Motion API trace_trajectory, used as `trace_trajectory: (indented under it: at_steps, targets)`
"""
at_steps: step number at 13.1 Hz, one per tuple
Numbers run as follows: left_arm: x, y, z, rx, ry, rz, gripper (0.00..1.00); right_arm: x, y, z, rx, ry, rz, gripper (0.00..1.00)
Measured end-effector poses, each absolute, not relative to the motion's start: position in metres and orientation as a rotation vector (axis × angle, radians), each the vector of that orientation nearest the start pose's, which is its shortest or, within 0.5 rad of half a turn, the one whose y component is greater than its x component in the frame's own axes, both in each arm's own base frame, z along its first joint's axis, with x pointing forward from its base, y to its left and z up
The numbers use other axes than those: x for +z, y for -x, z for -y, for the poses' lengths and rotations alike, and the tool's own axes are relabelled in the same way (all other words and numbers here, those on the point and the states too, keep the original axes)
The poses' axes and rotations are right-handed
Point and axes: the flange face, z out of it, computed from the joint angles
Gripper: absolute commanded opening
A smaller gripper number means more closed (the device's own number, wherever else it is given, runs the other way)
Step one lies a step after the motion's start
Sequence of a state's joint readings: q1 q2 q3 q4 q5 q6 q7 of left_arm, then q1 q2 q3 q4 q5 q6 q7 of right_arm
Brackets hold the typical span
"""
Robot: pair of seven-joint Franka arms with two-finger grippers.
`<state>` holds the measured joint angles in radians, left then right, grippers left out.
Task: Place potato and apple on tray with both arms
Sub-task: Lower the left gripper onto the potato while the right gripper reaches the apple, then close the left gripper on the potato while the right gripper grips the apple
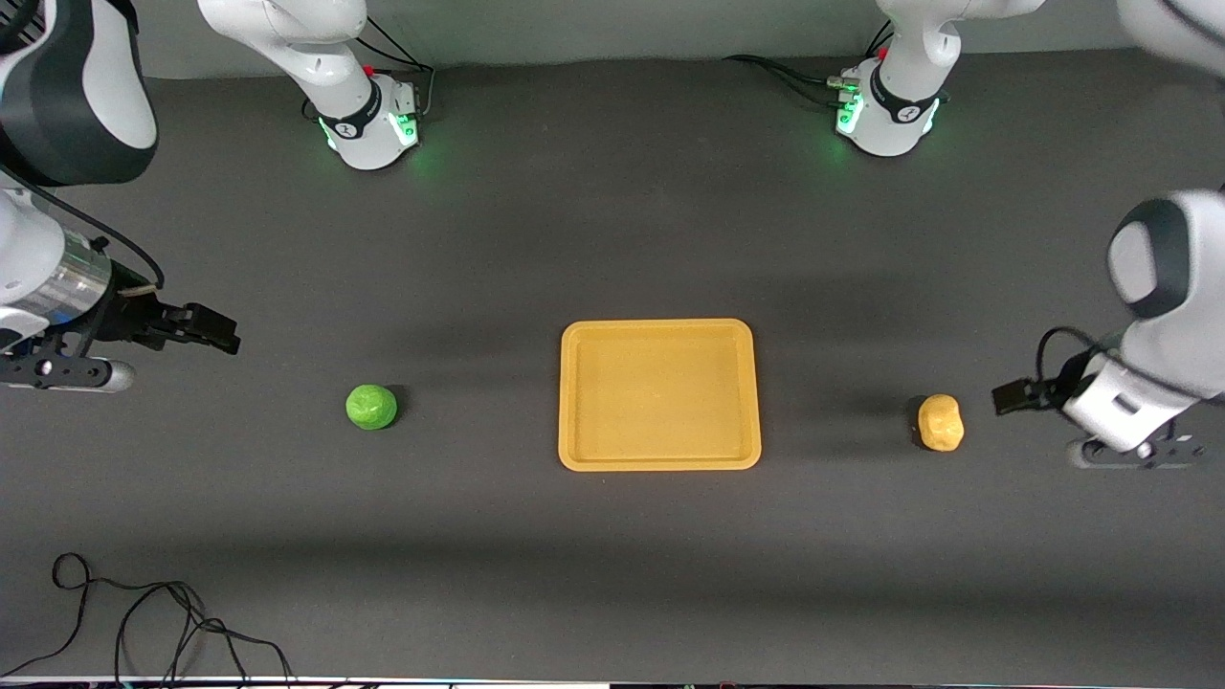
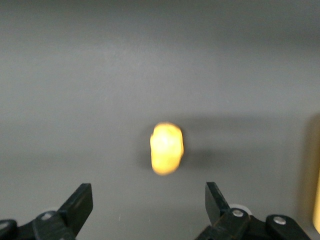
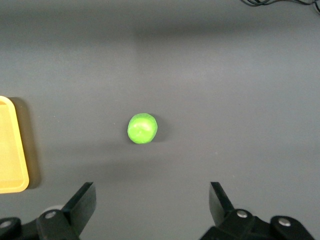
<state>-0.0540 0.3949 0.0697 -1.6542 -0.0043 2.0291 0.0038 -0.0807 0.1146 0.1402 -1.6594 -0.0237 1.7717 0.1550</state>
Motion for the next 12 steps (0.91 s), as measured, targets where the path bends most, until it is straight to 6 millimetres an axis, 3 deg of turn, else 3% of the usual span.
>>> trace_trajectory:
  at_steps: [2, 4, 6, 9, 10, 12]
  targets:
    - [0.308, -0.671, -0.005, 0.044, 3.113, 0.009, 1.0, 0.49, -0.601, -0.031, -0.011, 3.142, -0.139, 1.0]
    - [0.257, -0.67, -0.005, 0.095, 3.108, 0.008, 1.0, 0.432, -0.602, -0.036, -0.042, 3.135, -0.124, 1.0]
    - [0.223, -0.665, -0.005, 0.166, 3.102, 0.007, 1.0, 0.362, -0.589, -0.05, -0.1, 3.123, -0.083, 1.0]
    - [0.203, -0.658, -0.006, 0.222, 3.1, 0.01, 0.99, 0.271, -0.559, -0.056, -0.174, 3.096, -0.102, 1.0]
    - [0.2, -0.656, -0.005, 0.232, 3.1, 0.009, 0.89, 0.253, -0.556, -0.059, -0.179, 3.086, -0.131, 1.0]
    - [0.194, -0.654, -0.003, 0.249, 3.101, 0.007, 0.51, 0.234, -0.557, -0.07, -0.218, 3.061, -0.154, 1.0]
